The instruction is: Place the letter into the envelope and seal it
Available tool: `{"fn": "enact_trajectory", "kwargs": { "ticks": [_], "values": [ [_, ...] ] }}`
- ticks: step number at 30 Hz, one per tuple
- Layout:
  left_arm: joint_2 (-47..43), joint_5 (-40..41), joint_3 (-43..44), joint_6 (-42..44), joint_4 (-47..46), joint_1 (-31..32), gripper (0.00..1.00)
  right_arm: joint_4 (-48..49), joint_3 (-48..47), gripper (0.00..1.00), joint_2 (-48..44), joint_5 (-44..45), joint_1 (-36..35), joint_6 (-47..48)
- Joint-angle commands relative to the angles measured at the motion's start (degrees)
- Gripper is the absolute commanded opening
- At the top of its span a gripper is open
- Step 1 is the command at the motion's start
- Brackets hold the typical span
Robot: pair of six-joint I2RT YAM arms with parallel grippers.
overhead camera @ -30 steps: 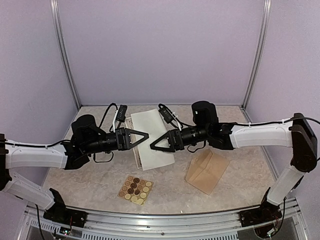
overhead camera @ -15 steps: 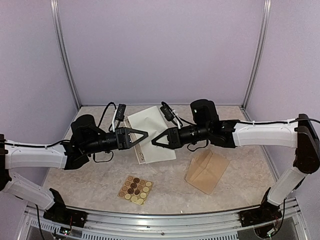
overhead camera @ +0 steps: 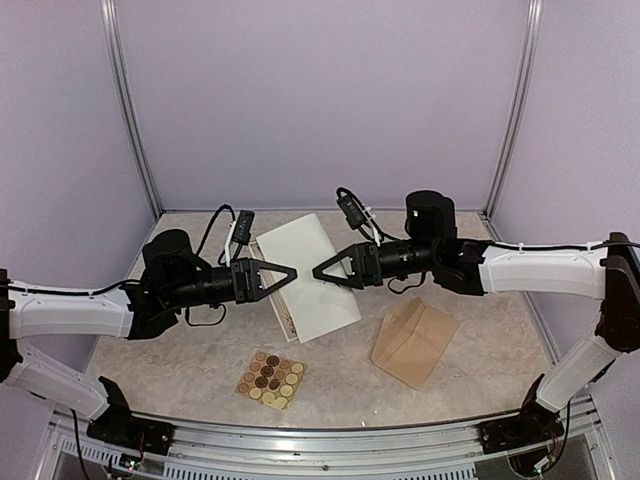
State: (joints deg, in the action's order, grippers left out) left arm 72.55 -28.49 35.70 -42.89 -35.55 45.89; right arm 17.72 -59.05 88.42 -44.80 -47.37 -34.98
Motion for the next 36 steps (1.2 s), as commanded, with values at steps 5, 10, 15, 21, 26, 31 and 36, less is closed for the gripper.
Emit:
{"fn": "enact_trajectory", "kwargs": {
  "ticks": [5, 10, 15, 21, 26, 31, 36],
  "values": [
    [-0.51, -6.22, 0.13, 0.57, -3.38, 1.2, 0.0, 7.63, -1.94, 0.52, 1.63, -7.65, 0.7, -2.19],
    [0.25, -5.21, 0.4, -0.22, -3.73, 1.48, 0.05, 6.7, -3.36, 0.46, 3.14, -9.1, 0.16, -1.86],
    [2.06, -4.05, 0.51, -1.88, -6.1, 1.79, 0.08, 4.28, -4.22, 0.36, 3.97, -6.58, -0.71, -1.24],
    [4.36, -3.85, 0.86, -3.04, -6.93, 2.1, 0.12, 4.04, -4.32, 0.33, 5.2, -4.26, -1.31, -2.43],
    [5.03, -3.12, 0.93, -3.5, -7.6, 2.28, 0.14, 1.53, -5.72, 0.31, 6.35, -2.16, -2.15, -1.56],
    [5.65, -3.0, 1.12, -3.75, -7.82, 2.28, 0.17, 2.45, -5.48, 0.31, 6.94, -0.95, -2.43, -2.86],
    [6.04, -2.81, 1.14, -3.52, -8.04, 2.28, 0.1, 3.67, -5.35, 0.37, 6.85, -0.6, -2.79, -3.74]
  ]
}}
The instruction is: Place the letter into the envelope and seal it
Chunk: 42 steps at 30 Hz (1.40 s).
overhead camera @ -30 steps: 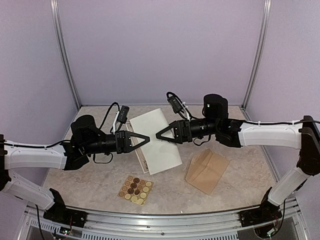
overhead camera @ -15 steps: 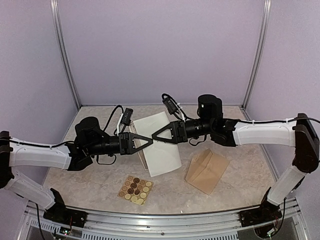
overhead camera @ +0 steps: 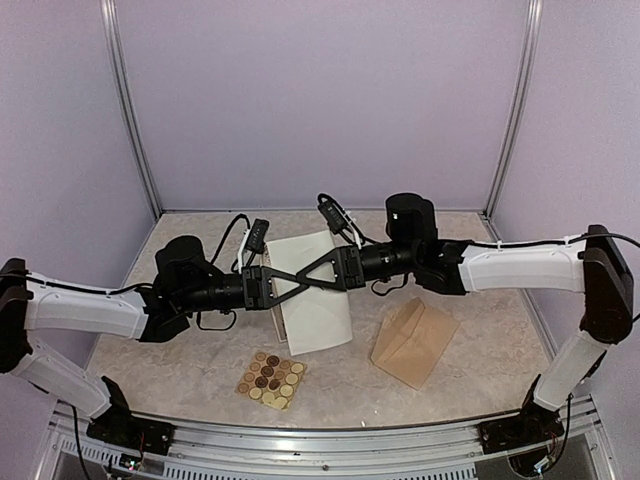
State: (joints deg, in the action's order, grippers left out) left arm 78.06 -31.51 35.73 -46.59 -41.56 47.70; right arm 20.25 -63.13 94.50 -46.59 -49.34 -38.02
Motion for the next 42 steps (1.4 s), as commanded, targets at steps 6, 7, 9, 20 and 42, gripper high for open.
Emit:
{"fn": "enact_trajectory", "kwargs": {
  "ticks": [6, 7, 9, 20, 42],
  "values": [
    [-2.07, 0.21, 0.93, 2.43, 0.97, -0.13, 0.0, 7.64, 4.46, 0.6, -3.3, -2.78, 1.56, -2.47],
    [-2.44, -0.35, 0.93, 2.65, 1.25, -0.19, 0.0, 9.75, 5.77, 0.61, -4.04, -4.36, 2.12, -3.31],
    [-3.5, -1.65, 1.01, 3.05, 1.73, -0.15, 0.0, 13.01, 7.6, 0.61, -5.53, -7.86, 3.0, -4.46],
    [-5.59, -5.41, 0.78, 2.0, -1.06, -0.24, 0.0, 21.42, 11.28, 0.31, -8.31, -14.74, 3.3, -8.24],
    [-5.48, 1.53, 1.39, 2.6, 4.36, 0.02, 0.2, -6.16, 2.62, 0.09, -7.56, 5.34, -0.1, 6.75]
  ]
}}
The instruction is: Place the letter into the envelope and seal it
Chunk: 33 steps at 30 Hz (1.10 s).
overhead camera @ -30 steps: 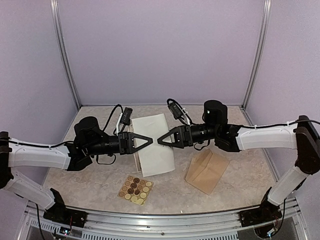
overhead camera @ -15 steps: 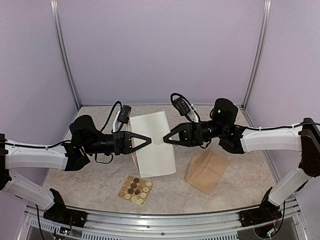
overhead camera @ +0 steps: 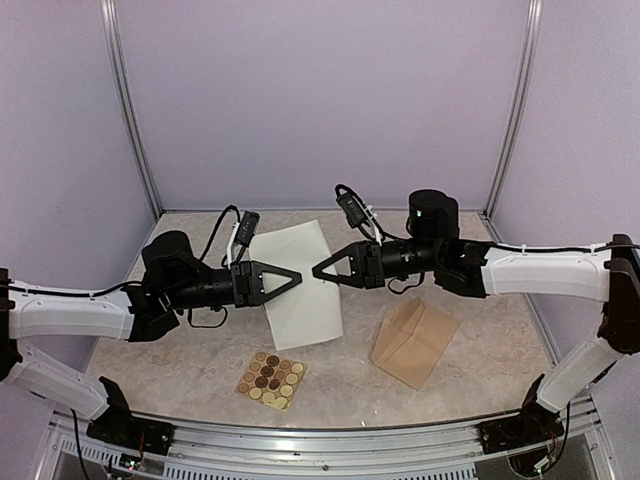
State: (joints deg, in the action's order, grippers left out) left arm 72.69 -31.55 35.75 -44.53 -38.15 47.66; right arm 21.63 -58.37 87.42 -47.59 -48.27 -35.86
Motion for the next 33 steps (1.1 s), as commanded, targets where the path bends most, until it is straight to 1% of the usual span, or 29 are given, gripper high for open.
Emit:
{"fn": "enact_trajectory", "kwargs": {
  "ticks": [1, 8, 12, 15, 16, 18, 21, 23, 26, 31, 33],
  "values": [
    [-0.05, 1.62, 1.35, 0.41, 0.86, 0.05, 0.2, -7.7, -2.18, 0.09, -0.34, 6.44, -1.31, 4.73],
    [-1.06, 3.24, 0.32, 0.13, 0.93, -0.24, 0.21, -8.73, -1.8, 0.09, -0.93, 7.95, -1.31, 5.22],
    [-1.32, 3.47, 0.04, -0.3, 0.63, -0.29, 0.21, -6.77, -1.5, 0.1, -0.78, 7.73, -1.37, 4.04],
    [-1.2, 4.73, -0.42, -1.08, -0.01, -0.29, 0.21, -6.39, -1.62, 0.1, -0.56, 9.29, -1.7, 3.8],
    [-1.23, 5.13, -0.68, -1.51, -0.54, -0.29, 0.22, -6.23, -1.53, 0.1, -0.65, 9.8, -1.81, 3.71],
    [-1.31, 6.38, -1.28, -2.17, -1.38, -0.37, 0.29, -5.47, -1.2, 0.09, -0.86, 10.58, -1.91, 3.21],
    [-1.48, 6.86, -1.93, -2.64, -2.05, -0.45, 0.31, -4.31, -0.2, 0.09, -1.64, 12.33, -1.85, 2.13],
    [-1.64, 7.19, -2.33, -2.66, -2.31, -0.46, 0.37, -4.54, 0.07, 0.09, -2.12, 13.93, -1.88, 1.82],
    [-2.08, 7.11, -2.76, -2.58, -2.28, -0.55, 0.43, -4.64, 0.24, 0.1, -2.36, 14.82, -1.91, 1.27],
    [-3.17, 7.3, -3.94, -2.5, -3.42, -0.55, 0.5, -4.51, 0.03, 0.1, -2.01, 14.61, -1.89, 0.49],
    [-3.41, 7.43, -4.06, -2.32, -3.19, -0.55, 0.5, -4.34, -0.22, 0.1, -1.54, 13.74, -1.9, 0.28]
  ]
}}
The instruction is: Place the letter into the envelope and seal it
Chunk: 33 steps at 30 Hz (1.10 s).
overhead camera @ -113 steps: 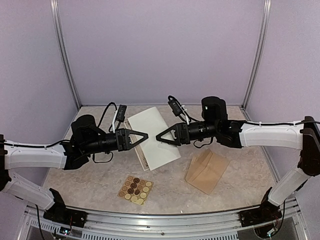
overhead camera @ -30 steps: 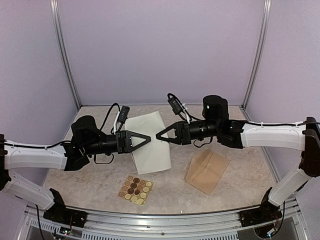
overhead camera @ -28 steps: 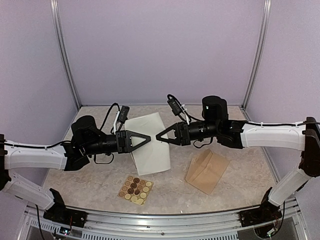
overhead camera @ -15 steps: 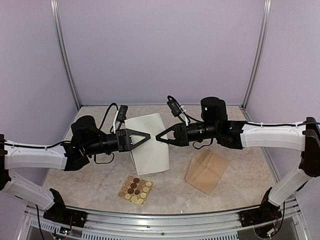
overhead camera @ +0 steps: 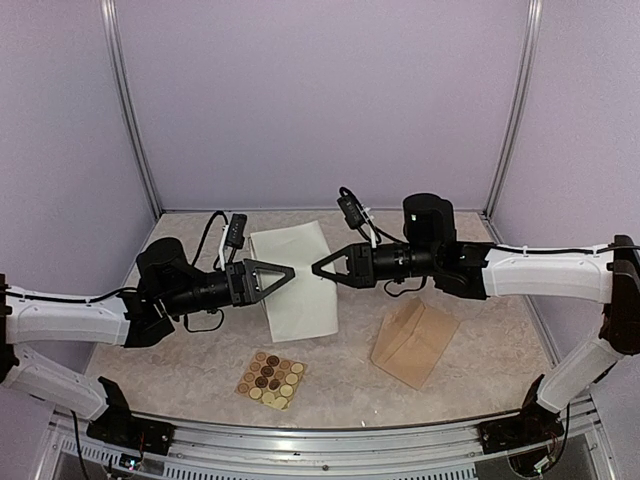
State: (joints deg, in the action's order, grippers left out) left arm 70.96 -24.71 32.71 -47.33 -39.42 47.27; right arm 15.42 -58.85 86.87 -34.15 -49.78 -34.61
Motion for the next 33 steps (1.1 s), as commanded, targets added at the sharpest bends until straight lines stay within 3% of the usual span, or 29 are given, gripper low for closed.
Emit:
{"fn": "enact_trajectory", "kwargs": {
  "ticks": [1, 8, 21, 30, 33],
  "values": [
    [-1.7, 0.49, -0.99, 0.41, -1.88, -0.16, 0.49, 2.01, 0.14, 0.1, -0.8, -0.11, -0.4, -1.03],
    [-0.83, 0.91, -0.56, 0.04, -1.27, -0.16, 0.31, 0.65, -1.55, 0.11, 0.38, -0.09, -1.36, 0.06],
    [0.91, 2.29, 0.78, 0.66, 0.61, 0.11, 0.28, -1.33, -4.48, 0.13, 3.0, 1.62, -3.13, 0.96],
    [0.76, 3.57, 0.69, 0.59, 0.44, 0.11, 0.27, -2.93, -6.24, 0.19, 4.77, 2.41, -4.16, 0.75],
    [0.75, 3.74, 0.69, 0.66, 0.48, 0.11, 0.18, -3.11, -6.3, 0.19, 4.93, 2.6, -4.42, 0.75]
  ]
}}
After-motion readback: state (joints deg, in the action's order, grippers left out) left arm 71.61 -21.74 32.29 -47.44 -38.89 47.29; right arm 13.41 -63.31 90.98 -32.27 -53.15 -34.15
